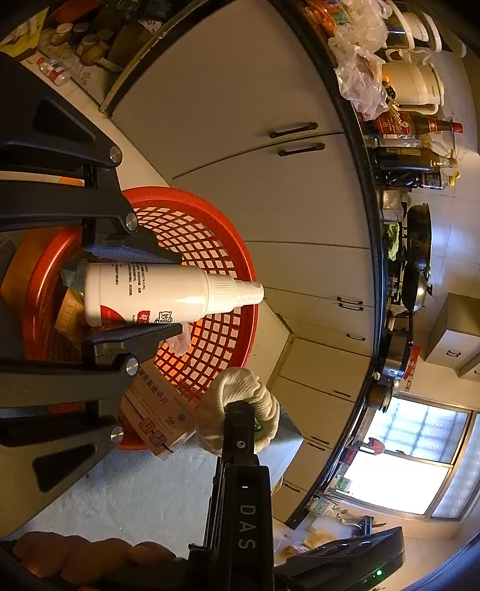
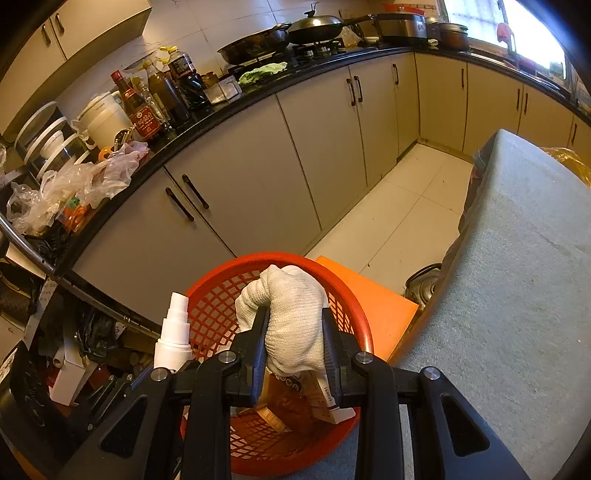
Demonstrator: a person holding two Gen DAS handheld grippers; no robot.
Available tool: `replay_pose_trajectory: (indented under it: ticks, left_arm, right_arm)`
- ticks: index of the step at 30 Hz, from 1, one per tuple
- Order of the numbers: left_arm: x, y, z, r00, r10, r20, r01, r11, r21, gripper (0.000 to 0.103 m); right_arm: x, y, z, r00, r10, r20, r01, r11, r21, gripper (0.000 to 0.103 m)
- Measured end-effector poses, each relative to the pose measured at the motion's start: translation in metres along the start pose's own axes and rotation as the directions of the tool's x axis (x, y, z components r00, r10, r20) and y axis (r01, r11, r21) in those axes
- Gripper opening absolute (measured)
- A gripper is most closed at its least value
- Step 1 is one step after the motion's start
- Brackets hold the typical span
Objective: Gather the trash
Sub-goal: 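Open the left tool to drop the spray bottle while the right tool drops the glove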
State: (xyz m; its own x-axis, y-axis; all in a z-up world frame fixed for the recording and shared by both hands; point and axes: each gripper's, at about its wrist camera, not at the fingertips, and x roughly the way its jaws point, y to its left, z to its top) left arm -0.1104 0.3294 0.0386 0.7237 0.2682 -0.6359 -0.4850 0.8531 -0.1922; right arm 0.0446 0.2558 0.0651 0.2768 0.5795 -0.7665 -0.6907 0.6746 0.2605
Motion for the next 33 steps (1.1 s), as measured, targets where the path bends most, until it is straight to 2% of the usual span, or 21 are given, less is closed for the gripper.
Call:
replay_pose_trajectory:
  ticks: [10,16,20,22,24,33]
  left_arm:
    - [0.0068,-0.0003,-0.0003,1.000,-0.006,-0.012,0.006,1.000,0.003,0.029]
    - [0.0045,-0.0040,-0.0025,1.000,-0.008,-0.005,0.008,1.000,0.006,0.029]
    - [0.0030,-0.0039,-0.0025,1.000,-0.010,0.000,0.010,1.000,0.010,0.029]
    - [0.0026,-0.0044,-0.0022,1.000,-0.011,0.001,0.011,1.000,0.012,0.030]
    - [0.0020,-0.0050,-0.0025,1.000,-0.010,0.002,0.010,1.000,0.011,0.035]
    - [-0.0012,-0.0052,-0.0030,1.000,-0.002,0.008,0.002,1.000,0.008,0.040]
  right_arm:
    - [0.0047,0.0007,0.0015,1.000,-0.002,-0.001,0.002,1.000,-0.003,0.031]
    - [0.0073,0.0024,0.0026,1.000,0.010,-0.002,-0.010,1.000,-0.008,0.037]
    - [0.0085,0.0049,0.0022,1.000,0.011,-0.004,-0.011,1.000,-0.012,0.038]
    - [0.0082,0.0048,0.0016,1.000,0.015,-0.004,-0.015,1.000,-0.008,0.038]
    - [0.0080,0.0047,0.0014,1.000,0.017,-0.005,-0.017,1.000,-0.007,0.039]
    - [0.0031,0.0023,0.0010,1.000,0.022,0.002,-0.022,1.000,-0.002,0.044]
